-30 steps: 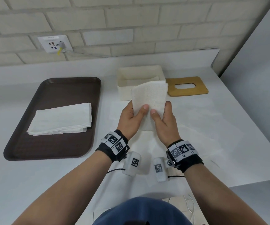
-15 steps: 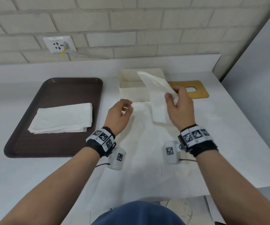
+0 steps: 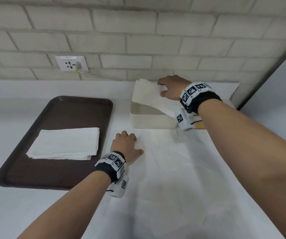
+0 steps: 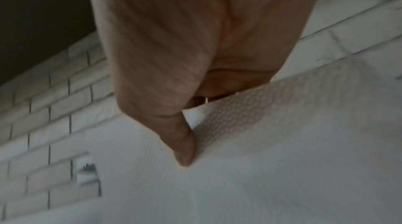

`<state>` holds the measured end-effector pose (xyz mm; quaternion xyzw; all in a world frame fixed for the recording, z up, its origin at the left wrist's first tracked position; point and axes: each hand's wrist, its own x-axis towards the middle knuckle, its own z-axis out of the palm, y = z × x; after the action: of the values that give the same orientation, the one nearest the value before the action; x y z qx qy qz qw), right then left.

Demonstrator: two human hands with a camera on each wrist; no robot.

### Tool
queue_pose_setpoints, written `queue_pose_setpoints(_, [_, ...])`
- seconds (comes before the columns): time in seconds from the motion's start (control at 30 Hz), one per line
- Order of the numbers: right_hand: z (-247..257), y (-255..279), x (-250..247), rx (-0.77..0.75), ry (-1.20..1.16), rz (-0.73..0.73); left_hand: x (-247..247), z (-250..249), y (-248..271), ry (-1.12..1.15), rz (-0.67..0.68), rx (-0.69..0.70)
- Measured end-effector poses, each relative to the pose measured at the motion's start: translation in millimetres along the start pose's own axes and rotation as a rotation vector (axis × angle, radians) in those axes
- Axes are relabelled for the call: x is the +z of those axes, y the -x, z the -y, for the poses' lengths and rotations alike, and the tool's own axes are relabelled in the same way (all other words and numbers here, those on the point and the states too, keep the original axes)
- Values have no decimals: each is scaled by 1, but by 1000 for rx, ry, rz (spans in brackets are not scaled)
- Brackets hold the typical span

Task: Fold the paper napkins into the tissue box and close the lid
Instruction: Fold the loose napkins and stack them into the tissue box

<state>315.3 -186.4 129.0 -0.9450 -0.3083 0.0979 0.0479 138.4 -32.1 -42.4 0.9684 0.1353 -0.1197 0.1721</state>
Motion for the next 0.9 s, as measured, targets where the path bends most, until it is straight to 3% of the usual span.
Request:
queue_pose_setpoints(0.2, [1, -46, 20, -86, 252, 164, 3, -17, -8, 100, 15, 75])
queue_pose_setpoints(0.5, [-3, -78, 53, -129, 192, 260, -2, -26, -20, 182, 79, 16])
queue_pose_setpoints(0.77, [-24, -74, 59, -72, 142, 235, -8, -19, -8, 264, -11, 148])
queue_pose_setpoints(0.9, [-28, -68, 53, -92, 16, 205, -16, -11, -3, 449, -140, 204])
